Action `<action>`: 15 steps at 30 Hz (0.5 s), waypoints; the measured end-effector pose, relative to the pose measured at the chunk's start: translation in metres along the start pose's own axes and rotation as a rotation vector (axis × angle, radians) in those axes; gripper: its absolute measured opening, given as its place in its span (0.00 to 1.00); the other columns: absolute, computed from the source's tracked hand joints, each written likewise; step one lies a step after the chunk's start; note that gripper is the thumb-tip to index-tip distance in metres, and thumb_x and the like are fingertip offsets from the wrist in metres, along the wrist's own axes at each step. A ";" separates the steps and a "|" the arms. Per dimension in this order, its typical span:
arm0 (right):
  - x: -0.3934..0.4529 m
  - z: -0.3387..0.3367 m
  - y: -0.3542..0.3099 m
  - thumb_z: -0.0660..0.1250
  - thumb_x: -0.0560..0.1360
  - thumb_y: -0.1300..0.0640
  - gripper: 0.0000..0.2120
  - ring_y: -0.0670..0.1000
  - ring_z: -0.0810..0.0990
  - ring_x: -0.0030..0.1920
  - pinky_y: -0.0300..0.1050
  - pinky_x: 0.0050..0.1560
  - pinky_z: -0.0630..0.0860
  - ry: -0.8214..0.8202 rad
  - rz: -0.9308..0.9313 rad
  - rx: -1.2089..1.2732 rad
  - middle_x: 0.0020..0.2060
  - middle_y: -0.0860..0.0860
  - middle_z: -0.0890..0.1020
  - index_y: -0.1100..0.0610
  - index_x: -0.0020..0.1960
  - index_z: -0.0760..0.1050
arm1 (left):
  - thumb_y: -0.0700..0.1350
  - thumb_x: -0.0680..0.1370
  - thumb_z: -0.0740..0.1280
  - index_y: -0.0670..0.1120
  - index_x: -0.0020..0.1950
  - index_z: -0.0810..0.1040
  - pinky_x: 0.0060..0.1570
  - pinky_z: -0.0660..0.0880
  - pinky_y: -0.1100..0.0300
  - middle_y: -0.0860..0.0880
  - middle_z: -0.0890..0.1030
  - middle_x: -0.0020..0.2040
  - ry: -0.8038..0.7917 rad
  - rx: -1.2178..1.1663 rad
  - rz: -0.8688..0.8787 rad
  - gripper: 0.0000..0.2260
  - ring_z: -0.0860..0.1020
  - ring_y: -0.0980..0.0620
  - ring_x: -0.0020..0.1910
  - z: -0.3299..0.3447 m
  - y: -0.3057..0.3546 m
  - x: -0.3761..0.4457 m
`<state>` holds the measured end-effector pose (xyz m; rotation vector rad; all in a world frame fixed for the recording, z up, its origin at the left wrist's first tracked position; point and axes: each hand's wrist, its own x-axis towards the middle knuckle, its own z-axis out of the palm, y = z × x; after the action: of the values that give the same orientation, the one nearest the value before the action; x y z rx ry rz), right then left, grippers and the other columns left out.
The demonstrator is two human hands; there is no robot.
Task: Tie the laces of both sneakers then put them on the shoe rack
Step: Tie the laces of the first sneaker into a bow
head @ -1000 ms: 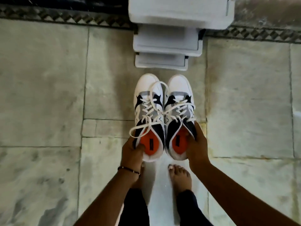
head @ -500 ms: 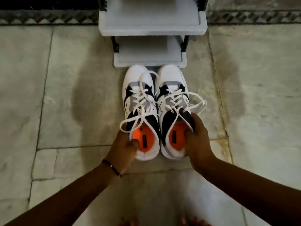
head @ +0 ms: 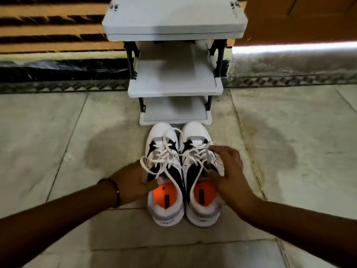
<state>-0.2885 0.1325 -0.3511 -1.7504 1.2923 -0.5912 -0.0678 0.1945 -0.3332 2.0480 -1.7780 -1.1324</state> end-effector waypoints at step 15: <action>0.071 -0.003 -0.053 0.60 0.73 0.45 0.24 0.60 0.55 0.71 0.60 0.68 0.58 -0.329 -0.248 -1.200 0.71 0.58 0.61 0.56 0.65 0.70 | 0.51 0.72 0.62 0.47 0.43 0.79 0.54 0.70 0.53 0.40 0.80 0.46 0.180 -0.102 -0.047 0.10 0.75 0.41 0.51 0.011 0.028 0.035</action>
<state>-0.2380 0.0710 -0.3125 -2.8243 1.2615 0.4938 -0.0967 0.1590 -0.3381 2.0698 -1.5631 -0.9940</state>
